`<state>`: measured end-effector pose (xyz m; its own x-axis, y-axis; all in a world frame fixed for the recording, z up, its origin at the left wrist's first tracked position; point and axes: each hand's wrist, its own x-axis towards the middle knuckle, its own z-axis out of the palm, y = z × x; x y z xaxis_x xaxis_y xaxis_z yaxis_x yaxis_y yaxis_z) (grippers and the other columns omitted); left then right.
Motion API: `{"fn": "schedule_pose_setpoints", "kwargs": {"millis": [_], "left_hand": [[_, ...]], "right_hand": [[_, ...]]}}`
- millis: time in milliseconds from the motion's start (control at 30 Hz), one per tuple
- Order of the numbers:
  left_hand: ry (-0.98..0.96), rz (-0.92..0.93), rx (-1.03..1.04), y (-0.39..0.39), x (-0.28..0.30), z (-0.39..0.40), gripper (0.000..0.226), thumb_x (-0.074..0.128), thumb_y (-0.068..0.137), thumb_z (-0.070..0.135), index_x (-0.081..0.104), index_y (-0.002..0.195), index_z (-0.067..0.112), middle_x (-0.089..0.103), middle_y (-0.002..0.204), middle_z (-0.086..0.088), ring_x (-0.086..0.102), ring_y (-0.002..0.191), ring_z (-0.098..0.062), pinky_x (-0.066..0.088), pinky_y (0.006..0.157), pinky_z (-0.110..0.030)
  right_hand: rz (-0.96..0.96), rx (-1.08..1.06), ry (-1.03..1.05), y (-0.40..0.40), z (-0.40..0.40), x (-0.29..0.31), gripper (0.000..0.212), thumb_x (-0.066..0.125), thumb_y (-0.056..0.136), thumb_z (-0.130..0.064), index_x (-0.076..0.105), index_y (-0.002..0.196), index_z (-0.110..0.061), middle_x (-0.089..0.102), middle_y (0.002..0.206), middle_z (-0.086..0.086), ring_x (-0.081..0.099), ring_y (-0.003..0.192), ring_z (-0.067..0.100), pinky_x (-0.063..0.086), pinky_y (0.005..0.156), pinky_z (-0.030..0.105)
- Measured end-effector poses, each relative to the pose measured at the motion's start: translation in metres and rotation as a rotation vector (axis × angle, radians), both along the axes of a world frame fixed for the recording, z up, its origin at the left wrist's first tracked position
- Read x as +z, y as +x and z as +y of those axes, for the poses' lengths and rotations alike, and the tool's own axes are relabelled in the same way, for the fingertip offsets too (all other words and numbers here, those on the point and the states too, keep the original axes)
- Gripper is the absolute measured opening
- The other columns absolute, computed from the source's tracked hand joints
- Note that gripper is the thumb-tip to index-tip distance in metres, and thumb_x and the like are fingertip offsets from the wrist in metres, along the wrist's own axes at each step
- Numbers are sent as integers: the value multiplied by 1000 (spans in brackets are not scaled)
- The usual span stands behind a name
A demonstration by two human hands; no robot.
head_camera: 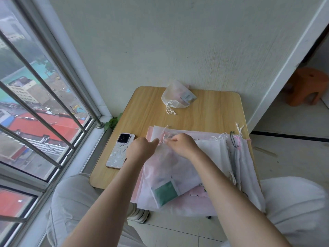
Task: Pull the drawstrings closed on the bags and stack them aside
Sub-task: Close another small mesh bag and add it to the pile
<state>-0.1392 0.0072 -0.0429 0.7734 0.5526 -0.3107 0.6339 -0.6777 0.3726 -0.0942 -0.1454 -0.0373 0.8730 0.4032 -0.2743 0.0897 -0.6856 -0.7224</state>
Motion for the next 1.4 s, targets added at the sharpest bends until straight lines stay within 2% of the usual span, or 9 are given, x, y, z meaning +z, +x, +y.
{"fn": "schedule_pose_setpoints", "kwargs": {"millis": [100, 233, 367, 467, 700, 833, 967, 1133, 1400], "left_hand": [[-80, 27, -5, -3, 0, 3, 47, 55, 86, 51, 54, 62, 11, 54, 59, -2, 53, 57, -20, 38, 55, -25], [-434, -230, -7, -6, 4, -11, 32, 62, 87, 26, 65, 58, 14, 54, 54, 1, 46, 55, -16, 34, 54, -23], [-987, -492, 183, -6, 7, -19, 19, 61, 93, 15, 74, 84, 5, 70, 74, -6, 64, 68, -19, 51, 72, -31], [-1245, -480, 185, -4, 10, -19, 19, 54, 97, 14, 69, 91, 4, 66, 73, -6, 64, 66, -20, 52, 69, -29], [-928, -260, -103, -3, 14, -36, 23, 60, 94, 20, 76, 91, 4, 53, 65, -6, 44, 61, -16, 41, 66, -26], [-955, -167, -348, -2, 25, -46, 37, 52, 95, 33, 75, 68, 25, 56, 77, -10, 45, 71, -19, 38, 75, -30], [-852, -217, -315, 1, 21, -45, 32, 57, 97, 30, 77, 87, 8, 55, 68, -3, 46, 66, -13, 39, 69, -24], [-951, -328, -162, 3, 14, -30, 26, 55, 98, 20, 75, 98, 3, 61, 70, -8, 54, 69, -17, 48, 73, -28], [-1095, -336, -59, 6, 8, -28, 25, 58, 97, 17, 70, 104, -4, 66, 82, -16, 60, 70, -19, 53, 71, -23]], "right_hand": [[-9, 0, 23, -1, 1, 1, 61, 58, 92, -48, 30, 47, -18, 31, 43, -7, 34, 49, 11, 23, 52, 31], [52, 13, 18, -2, -3, 9, 63, 59, 90, -53, 30, 47, -18, 29, 30, -15, 31, 42, 6, 21, 50, 28], [151, 42, 35, 1, -15, 8, 43, 66, 86, -37, 43, 57, -15, 34, 51, -5, 34, 49, 11, 25, 53, 29], [173, 40, 79, 1, -26, 5, 18, 64, 85, -22, 61, 69, -12, 48, 65, 4, 44, 63, 14, 33, 62, 28], [-72, -283, 474, 3, -35, 15, 21, 65, 89, -23, 74, 88, -4, 73, 85, 11, 64, 74, 17, 49, 74, 28], [24, -234, 591, -2, -28, 29, 17, 65, 91, -17, 75, 90, -3, 71, 69, -4, 64, 59, 3, 46, 52, 13], [88, -183, 546, -1, -28, 26, 29, 56, 97, -23, 72, 81, -6, 62, 56, -9, 55, 46, 3, 43, 49, 18], [35, -123, 162, 3, -40, 26, 35, 52, 96, -33, 66, 78, -6, 55, 53, -8, 51, 56, 9, 39, 59, 24], [186, 26, 174, -2, -38, 27, 24, 68, 87, -30, 69, 87, -6, 57, 61, -2, 46, 52, 11, 37, 49, 20]]}}
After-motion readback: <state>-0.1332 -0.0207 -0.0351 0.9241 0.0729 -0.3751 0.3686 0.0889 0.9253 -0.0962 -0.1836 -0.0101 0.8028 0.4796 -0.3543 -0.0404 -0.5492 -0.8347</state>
